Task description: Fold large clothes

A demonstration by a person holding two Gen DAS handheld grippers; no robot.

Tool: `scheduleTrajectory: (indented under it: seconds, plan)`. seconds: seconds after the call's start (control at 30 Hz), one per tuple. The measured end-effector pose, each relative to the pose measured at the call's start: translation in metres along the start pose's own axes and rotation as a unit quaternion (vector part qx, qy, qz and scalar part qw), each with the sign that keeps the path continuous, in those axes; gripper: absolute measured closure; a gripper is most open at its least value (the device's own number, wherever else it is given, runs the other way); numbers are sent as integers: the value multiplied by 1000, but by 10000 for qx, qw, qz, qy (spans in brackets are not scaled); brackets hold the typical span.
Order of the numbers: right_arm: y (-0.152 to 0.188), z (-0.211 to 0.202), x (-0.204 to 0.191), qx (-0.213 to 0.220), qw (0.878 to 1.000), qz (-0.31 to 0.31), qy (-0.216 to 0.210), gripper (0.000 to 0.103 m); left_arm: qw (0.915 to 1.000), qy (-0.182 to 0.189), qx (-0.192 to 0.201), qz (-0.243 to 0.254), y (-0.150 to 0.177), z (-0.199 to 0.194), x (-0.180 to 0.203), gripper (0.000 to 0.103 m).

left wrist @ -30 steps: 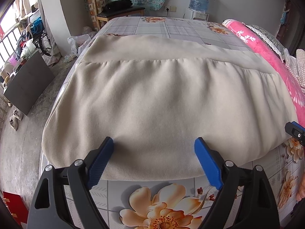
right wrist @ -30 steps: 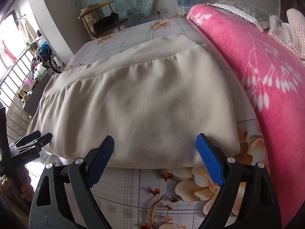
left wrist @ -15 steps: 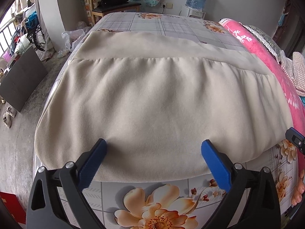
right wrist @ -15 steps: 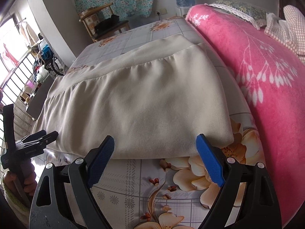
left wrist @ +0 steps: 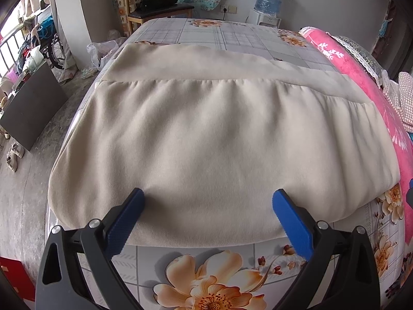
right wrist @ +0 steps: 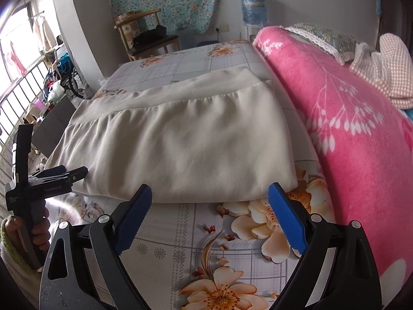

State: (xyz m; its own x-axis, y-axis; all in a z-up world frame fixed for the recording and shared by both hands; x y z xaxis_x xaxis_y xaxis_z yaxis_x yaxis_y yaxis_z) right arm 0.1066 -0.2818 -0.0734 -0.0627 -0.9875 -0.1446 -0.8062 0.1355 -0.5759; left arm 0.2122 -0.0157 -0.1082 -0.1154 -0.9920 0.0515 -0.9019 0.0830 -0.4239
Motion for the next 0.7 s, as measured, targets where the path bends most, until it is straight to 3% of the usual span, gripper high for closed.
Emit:
scheduleTrajectory:
  seconds: [0.17, 0.37, 0.53, 0.7]
  plan:
    - [-2, -17, -11, 219, 9990, -239, 303, 10, 9997, 21, 165, -157, 2, -13, -2, 6]
    - [-3, -36, -29, 547, 9952, -406, 706, 8, 9975, -249, 652, -104, 13, -55, -2, 6]
    - [-1, -53, -38, 782, 9936, -415, 703, 8, 9937, -453, 1009, -159, 24, -96, -6, 6]
    - [2, -65, -48, 846, 9934, -377, 681, 8, 9914, -692, 1057, -337, 36, -120, -13, 6]
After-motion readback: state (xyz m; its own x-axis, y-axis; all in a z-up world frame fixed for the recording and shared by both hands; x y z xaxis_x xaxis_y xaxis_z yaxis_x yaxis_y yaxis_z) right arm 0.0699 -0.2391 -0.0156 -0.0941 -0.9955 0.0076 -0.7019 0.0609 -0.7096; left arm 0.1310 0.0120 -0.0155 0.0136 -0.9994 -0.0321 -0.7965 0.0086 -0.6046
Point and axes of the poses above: each gripper's, at about its wrist camera, not at the fingertips, and z roughly the way its jaws point, x to its right, y to its underside, the point moved 4 cm from there along z, roughly the way its jaws point, and after that the axes turned 5 degrees about -x, right-handed, at the moved point
